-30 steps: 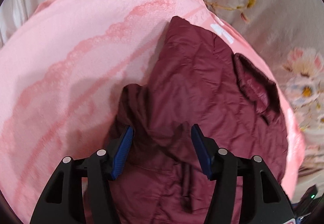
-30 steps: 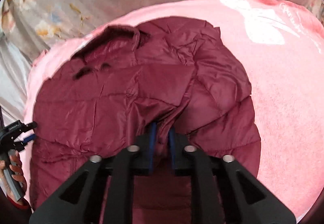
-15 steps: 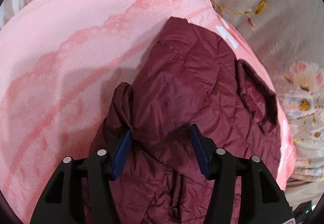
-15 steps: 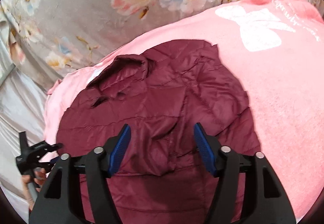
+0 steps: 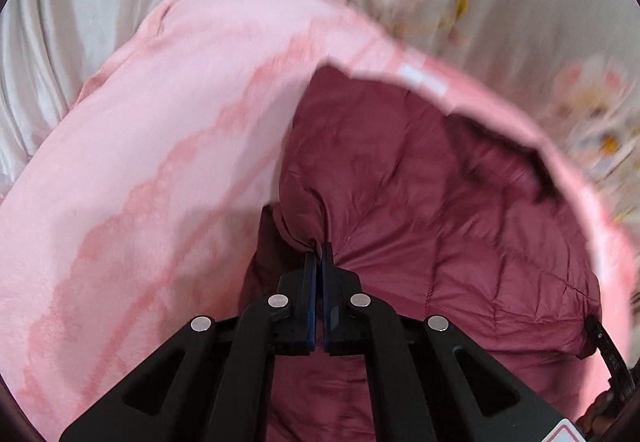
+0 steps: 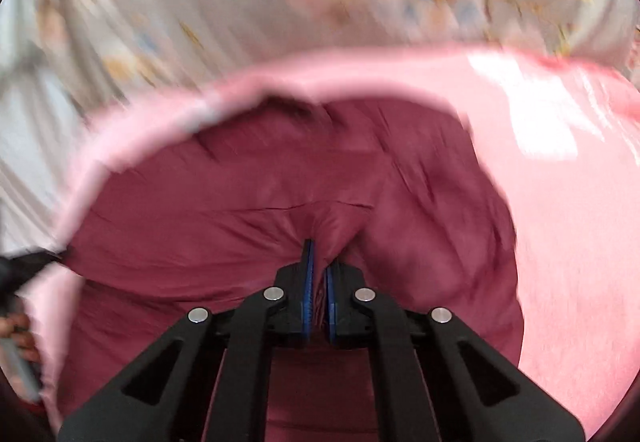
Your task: Fold large clothes
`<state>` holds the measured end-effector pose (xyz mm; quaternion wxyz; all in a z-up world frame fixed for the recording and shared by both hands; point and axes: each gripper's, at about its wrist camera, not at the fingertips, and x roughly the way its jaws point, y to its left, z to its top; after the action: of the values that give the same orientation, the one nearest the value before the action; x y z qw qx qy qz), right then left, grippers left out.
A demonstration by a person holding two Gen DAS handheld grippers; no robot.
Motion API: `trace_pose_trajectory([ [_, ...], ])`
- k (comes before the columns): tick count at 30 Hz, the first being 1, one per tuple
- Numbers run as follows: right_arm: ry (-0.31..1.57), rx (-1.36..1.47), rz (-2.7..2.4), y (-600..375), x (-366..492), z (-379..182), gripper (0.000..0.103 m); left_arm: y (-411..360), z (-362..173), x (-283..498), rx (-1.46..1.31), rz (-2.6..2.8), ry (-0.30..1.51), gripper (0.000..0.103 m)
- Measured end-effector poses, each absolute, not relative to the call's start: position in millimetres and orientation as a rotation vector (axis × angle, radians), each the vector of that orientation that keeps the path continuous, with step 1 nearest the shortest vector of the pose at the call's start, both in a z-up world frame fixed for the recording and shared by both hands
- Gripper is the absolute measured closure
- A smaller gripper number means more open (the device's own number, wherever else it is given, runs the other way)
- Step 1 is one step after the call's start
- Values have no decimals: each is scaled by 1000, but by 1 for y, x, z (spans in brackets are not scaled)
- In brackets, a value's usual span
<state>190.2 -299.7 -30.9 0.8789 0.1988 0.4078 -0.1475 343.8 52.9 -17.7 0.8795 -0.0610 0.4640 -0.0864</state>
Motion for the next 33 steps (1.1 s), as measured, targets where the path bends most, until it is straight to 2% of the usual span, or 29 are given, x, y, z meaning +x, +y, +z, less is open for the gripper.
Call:
trace_pose_trajectory([
  [2,848,425,-303,-300,189,-41,100,49,-37,347,-107,-172,1005,103],
  [5,836,399,-321,-300,185,-32,98,39,-39,342,-4,-133,967,100],
  [7,814,408,-343,-306,174,-25,97,37,-34,337,39,-111,945,90],
  [9,773,403,-388,-313,157,-10,95,42,-21,328,48,-127,912,89],
  [11,733,391,-399,-317,147,7,95,48,-6,321,66,-116,884,83],
  [13,707,381,-373,-317,149,22,95,54,14,313,56,-110,833,70],
  [15,700,368,-330,-306,163,31,92,49,29,311,43,-129,807,69],
  [18,723,321,-279,-284,192,31,88,20,39,322,46,-174,805,59],
  [23,800,227,-232,-252,241,9,88,-37,14,345,97,-230,878,58],
  [29,865,124,-267,-248,265,-28,85,-62,-30,359,144,-202,908,56],
  [30,864,125,-271,-250,264,-34,80,-62,-33,358,146,-200,896,54],
  [33,842,166,-267,-257,259,-42,76,-61,-41,356,158,-185,862,45],
])
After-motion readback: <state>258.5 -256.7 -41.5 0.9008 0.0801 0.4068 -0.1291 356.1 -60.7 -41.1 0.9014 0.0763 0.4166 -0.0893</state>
